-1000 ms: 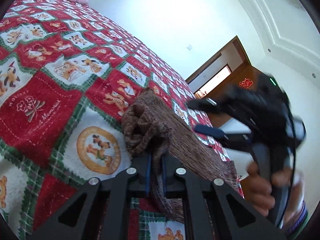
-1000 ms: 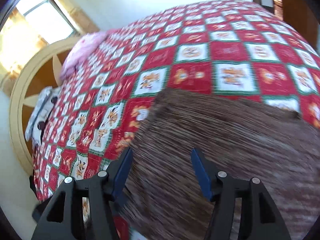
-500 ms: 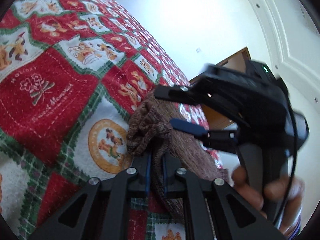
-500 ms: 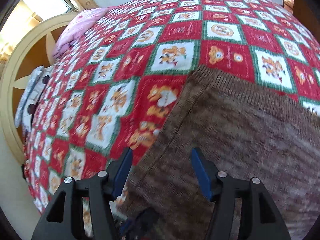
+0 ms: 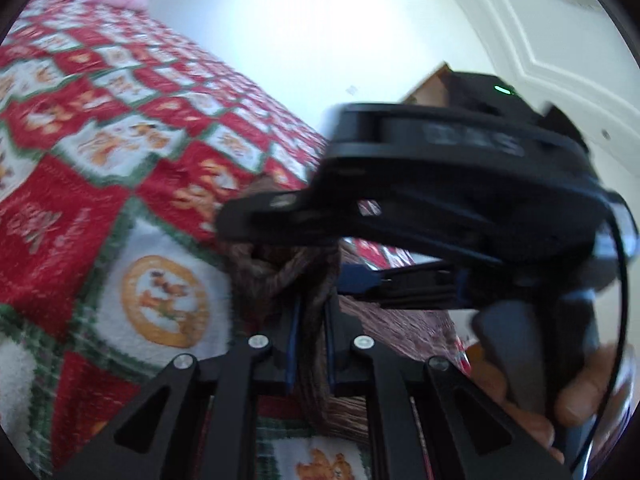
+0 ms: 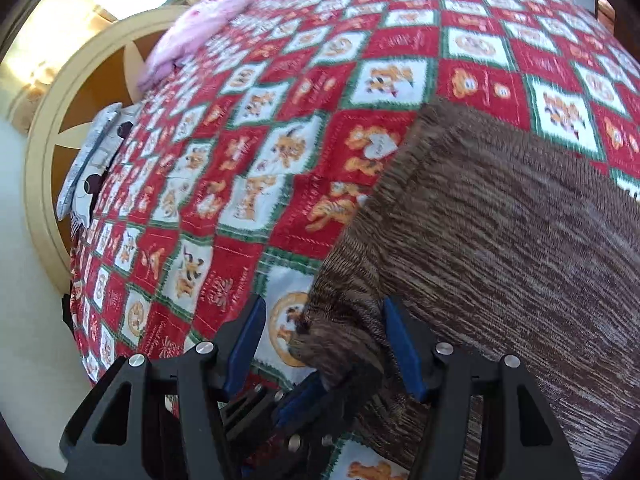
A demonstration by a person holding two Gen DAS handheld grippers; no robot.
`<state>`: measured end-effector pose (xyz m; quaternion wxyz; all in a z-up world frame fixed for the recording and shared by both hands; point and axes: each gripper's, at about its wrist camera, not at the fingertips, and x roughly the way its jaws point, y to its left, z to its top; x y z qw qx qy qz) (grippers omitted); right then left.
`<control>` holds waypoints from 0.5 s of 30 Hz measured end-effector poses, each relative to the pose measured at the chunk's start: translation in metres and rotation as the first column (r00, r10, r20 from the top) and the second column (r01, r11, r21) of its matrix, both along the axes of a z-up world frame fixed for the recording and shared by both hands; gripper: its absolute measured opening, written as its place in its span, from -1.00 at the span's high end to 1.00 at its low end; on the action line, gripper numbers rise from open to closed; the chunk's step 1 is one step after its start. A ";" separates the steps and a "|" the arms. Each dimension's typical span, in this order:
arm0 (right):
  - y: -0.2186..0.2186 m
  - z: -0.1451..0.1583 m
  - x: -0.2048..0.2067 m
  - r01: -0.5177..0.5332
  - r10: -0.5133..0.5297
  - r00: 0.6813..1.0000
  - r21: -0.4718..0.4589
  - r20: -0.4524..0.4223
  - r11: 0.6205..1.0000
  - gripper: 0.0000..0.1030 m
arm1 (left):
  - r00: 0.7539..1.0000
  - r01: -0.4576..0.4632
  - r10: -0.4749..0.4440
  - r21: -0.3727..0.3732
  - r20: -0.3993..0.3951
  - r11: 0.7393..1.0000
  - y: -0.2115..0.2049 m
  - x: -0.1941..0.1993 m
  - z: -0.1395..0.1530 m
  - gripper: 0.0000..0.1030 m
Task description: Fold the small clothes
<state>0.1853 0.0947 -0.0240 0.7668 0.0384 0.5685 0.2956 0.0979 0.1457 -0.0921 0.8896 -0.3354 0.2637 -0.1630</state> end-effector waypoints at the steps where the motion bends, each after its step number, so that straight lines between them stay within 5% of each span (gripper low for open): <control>1: -0.001 -0.004 0.000 -0.005 0.005 1.000 -0.001 -0.015 1.000 -0.20 | 0.999 0.032 -0.032 0.013 0.006 0.999 -0.005 0.001 0.002 0.81; 5: -0.008 -0.014 -0.002 -0.023 0.022 0.999 -0.027 -0.026 0.999 -0.12 | 0.997 0.080 -0.080 0.025 -0.007 0.997 -0.013 0.002 0.001 0.82; 7: -0.017 -0.019 0.003 0.005 -0.005 0.999 -0.004 -0.046 1.000 0.52 | 0.997 0.072 -0.072 0.009 -0.020 0.997 -0.009 0.003 -0.001 0.82; 8: -0.022 -0.022 0.006 0.019 -0.020 0.999 -0.007 -0.050 1.000 0.68 | 0.996 0.080 -0.080 -0.013 -0.029 0.997 -0.007 0.005 -0.003 0.82; 15: -0.071 -0.030 0.010 0.161 -0.144 0.985 0.192 -0.098 0.968 0.72 | 0.980 0.136 -0.155 -0.145 -0.128 0.980 0.020 0.006 -0.011 0.82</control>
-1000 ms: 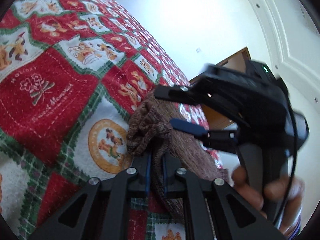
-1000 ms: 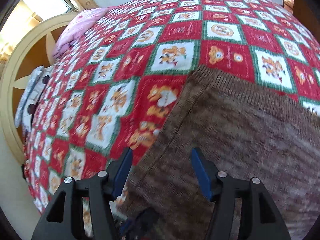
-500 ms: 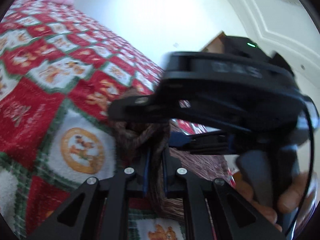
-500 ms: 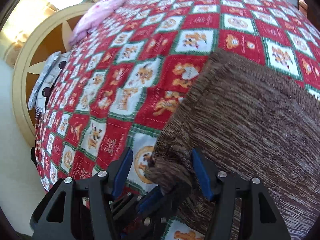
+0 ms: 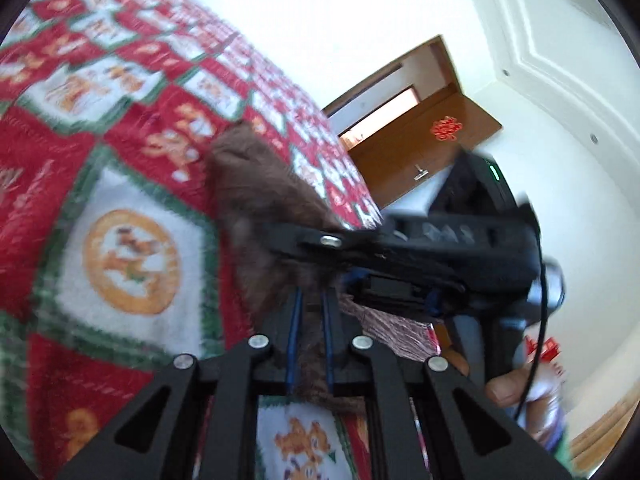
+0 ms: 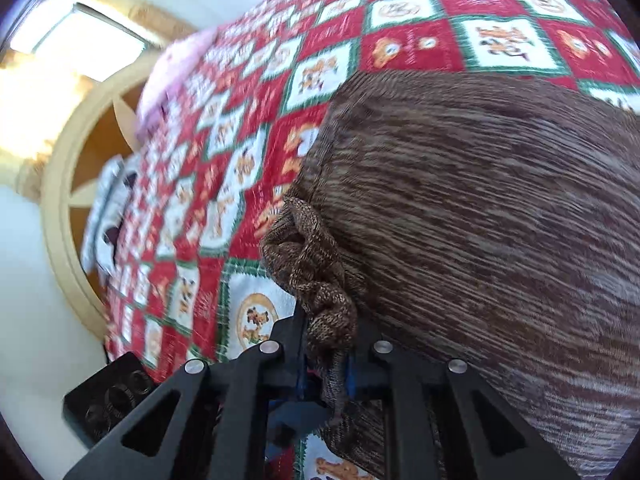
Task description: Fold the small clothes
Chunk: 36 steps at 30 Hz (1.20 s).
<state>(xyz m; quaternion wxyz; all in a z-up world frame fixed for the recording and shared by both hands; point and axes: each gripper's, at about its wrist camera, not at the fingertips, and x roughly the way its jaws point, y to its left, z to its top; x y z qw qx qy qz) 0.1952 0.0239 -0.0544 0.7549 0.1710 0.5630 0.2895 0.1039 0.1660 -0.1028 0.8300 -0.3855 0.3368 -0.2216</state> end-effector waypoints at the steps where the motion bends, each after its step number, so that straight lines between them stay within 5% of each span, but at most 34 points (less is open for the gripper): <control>1: -0.007 0.001 -0.003 0.015 -0.015 1.000 0.021 0.014 1.000 0.73 | 1.000 -0.024 0.024 -0.010 -0.015 1.000 0.011 -0.002 0.001 0.80; 3: -0.014 0.004 -0.011 0.027 -0.029 0.999 0.045 0.042 0.999 0.73 | 0.996 -0.085 0.085 -0.007 -0.038 0.996 0.032 -0.007 0.009 0.57; 5: -0.015 0.007 -0.024 0.012 -0.018 0.997 0.079 0.073 0.997 0.73 | 0.994 -0.093 0.097 0.066 -0.050 0.993 0.045 0.004 0.020 0.09; 8: -0.004 0.010 -0.042 -0.006 -0.002 0.990 0.055 0.143 0.998 0.73 | 0.998 -0.013 0.023 0.164 -0.064 0.986 0.044 0.046 0.030 -0.57; 9: 0.001 0.011 -0.047 0.002 -0.007 0.985 0.029 0.172 1.000 0.73 | 0.998 0.013 0.001 0.205 -0.066 0.979 0.039 0.061 0.033 -0.57; 14: 0.014 0.007 -0.051 0.024 -0.017 0.974 -0.027 0.224 0.999 0.72 | 0.980 0.173 -0.136 0.282 -0.147 0.944 0.018 0.115 0.035 -0.57; 19: 0.025 0.008 -0.055 0.025 0.003 0.959 -0.094 0.283 0.995 0.72 | 0.946 0.293 -0.208 0.377 -0.250 0.879 -0.011 0.133 0.034 -0.57; 20: 0.027 0.007 -0.056 0.024 0.004 0.958 -0.096 0.286 0.995 0.72 | 0.942 0.295 -0.199 0.387 -0.270 0.874 -0.012 0.134 0.030 -0.39; 21: 0.027 0.006 -0.056 0.024 0.005 0.958 -0.097 0.287 0.995 0.72 | 0.940 0.295 -0.195 0.387 -0.279 0.874 -0.011 0.136 0.026 -0.15; 22: 0.028 0.003 -0.056 0.022 0.006 0.959 -0.094 0.284 0.995 0.72 | 0.938 0.297 -0.192 0.385 -0.288 0.874 -0.008 0.135 0.021 0.43; 23: 0.028 0.001 -0.057 0.022 0.004 0.960 -0.088 0.280 0.996 0.72 | 0.942 0.286 -0.183 0.385 -0.282 0.878 -0.005 0.130 0.017 0.66; 30: 0.000 0.004 -0.063 0.107 -0.114 0.959 0.042 0.258 0.993 0.74 | 0.965 0.211 -0.164 0.230 -0.205 0.950 0.006 0.117 0.027 0.77; 36: -0.049 0.020 -0.077 0.197 -0.236 0.944 0.183 0.229 0.963 0.74 | 0.969 0.244 -0.221 0.267 -0.113 0.932 -0.043 0.112 0.073 0.78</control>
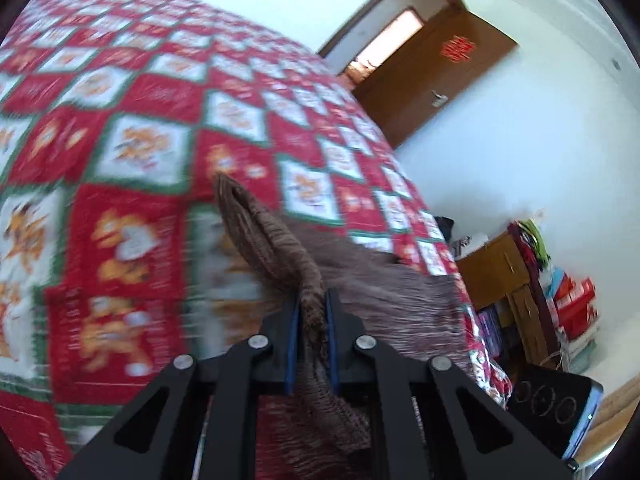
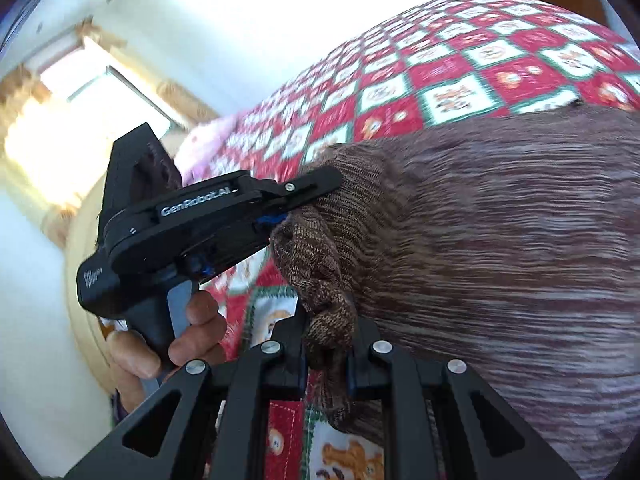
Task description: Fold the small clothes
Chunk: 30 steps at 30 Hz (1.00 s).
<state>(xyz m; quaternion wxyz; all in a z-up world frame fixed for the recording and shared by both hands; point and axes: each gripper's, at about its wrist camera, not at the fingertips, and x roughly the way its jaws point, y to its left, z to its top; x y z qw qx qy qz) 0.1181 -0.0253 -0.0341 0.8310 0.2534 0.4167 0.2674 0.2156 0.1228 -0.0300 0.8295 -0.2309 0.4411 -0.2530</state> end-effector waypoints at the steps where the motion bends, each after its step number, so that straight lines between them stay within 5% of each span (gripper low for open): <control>1: -0.011 0.003 -0.003 0.020 -0.020 1.000 0.020 -0.001 1.000 0.74 | 1.000 0.012 -0.012 0.006 0.006 1.000 -0.008 0.000 0.005 0.78; 9: -0.100 0.008 -0.044 0.204 -0.203 0.979 0.076 -0.016 0.976 0.74 | 0.988 0.147 -0.150 0.063 0.035 0.987 -0.114 0.001 0.016 0.84; 19: -0.174 -0.015 -0.089 0.341 -0.333 0.939 0.110 -0.086 0.934 0.75 | 0.963 0.264 -0.268 0.132 0.011 0.955 -0.197 -0.020 0.001 0.94; 27: -0.168 -0.038 -0.095 0.326 -0.317 0.943 0.078 -0.105 0.942 0.75 | 0.972 0.234 -0.235 0.173 -0.013 0.957 -0.182 -0.035 -0.003 0.94; 30: -0.175 -0.038 -0.095 0.318 -0.303 0.945 0.131 -0.123 0.939 0.75 | 0.973 0.230 -0.232 0.148 -0.007 0.962 -0.154 -0.055 0.005 0.75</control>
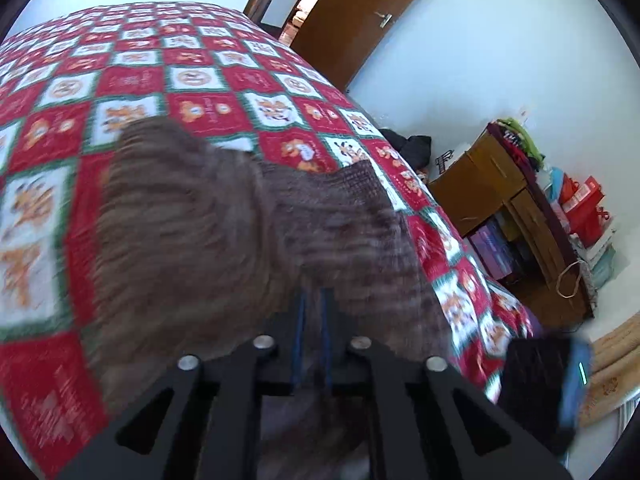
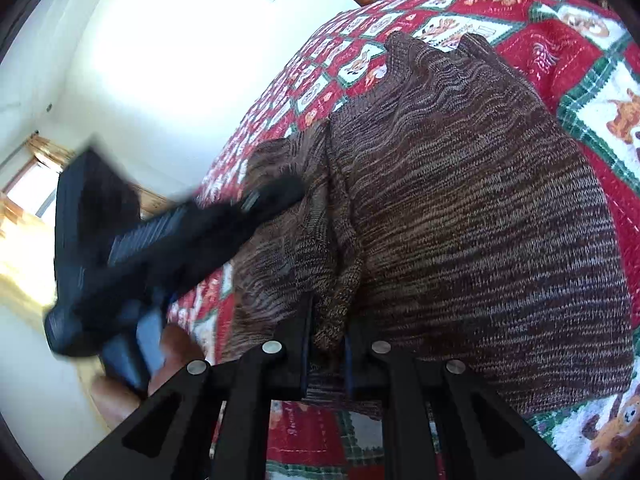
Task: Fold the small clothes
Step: 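Lift the sweater corner with the left gripper while the right gripper holds the sweater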
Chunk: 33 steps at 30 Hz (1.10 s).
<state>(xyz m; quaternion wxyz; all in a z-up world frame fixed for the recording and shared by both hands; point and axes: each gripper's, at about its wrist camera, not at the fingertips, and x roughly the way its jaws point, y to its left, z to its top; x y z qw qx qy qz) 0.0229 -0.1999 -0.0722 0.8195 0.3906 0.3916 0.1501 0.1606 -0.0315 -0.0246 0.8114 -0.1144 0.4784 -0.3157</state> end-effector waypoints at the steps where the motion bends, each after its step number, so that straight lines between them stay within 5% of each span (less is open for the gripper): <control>1: -0.004 0.000 0.000 0.002 -0.002 1.000 0.021 0.002 1.000 0.75 | 1.000 -0.002 0.002 -0.021 0.008 1.000 0.011 -0.011 0.003 0.73; 3: -0.011 -0.001 0.004 0.004 -0.004 1.000 0.075 -0.003 0.997 0.75 | 0.998 0.029 -0.026 -0.042 0.057 0.999 0.026 -0.036 0.006 0.73; 6: -0.018 -0.003 0.005 -0.005 0.007 1.000 0.156 -0.015 0.988 0.75 | 0.973 0.100 -0.121 0.111 0.196 0.989 0.027 -0.079 0.004 0.69; 12: -0.024 0.006 0.015 -0.020 0.032 0.998 0.242 -0.045 0.970 0.75 | 0.906 0.208 -0.272 0.218 0.325 0.954 -0.003 -0.110 0.004 0.32; 14: -0.025 0.010 0.016 -0.025 0.041 0.998 0.283 -0.049 0.959 0.75 | 0.877 0.205 -0.297 0.264 0.378 0.942 -0.014 -0.114 0.007 -0.10; 15: -0.028 0.014 0.021 -0.028 0.045 0.998 0.298 -0.052 0.954 0.75 | 0.856 0.194 -0.309 0.296 0.415 0.935 -0.019 -0.116 0.007 -0.13; 17: -0.028 0.022 0.025 -0.040 0.058 0.997 0.296 -0.053 0.954 0.75 | 0.827 0.143 -0.305 0.349 0.473 0.926 -0.026 -0.115 0.006 -0.14; 25: -0.008 0.037 0.033 -0.128 0.145 0.989 0.302 -0.034 0.944 0.74 | 0.806 0.059 -0.269 0.381 0.527 0.923 -0.039 -0.078 -0.012 -0.10; 28: -0.003 0.038 0.041 -0.165 0.178 0.983 0.219 -0.038 0.962 0.69 | 0.852 0.075 -0.223 0.311 0.473 0.948 -0.027 -0.065 -0.014 0.77; 30: -0.007 0.044 0.045 -0.192 0.199 0.980 0.162 -0.028 0.968 0.55 | 0.879 0.057 -0.135 0.179 0.457 0.982 -0.005 -0.056 -0.009 0.81; 33: -0.021 0.051 0.051 -0.153 0.156 0.987 0.068 -0.030 0.986 -0.11 | 0.893 0.033 -0.042 0.028 0.448 0.999 0.019 -0.054 -0.003 0.82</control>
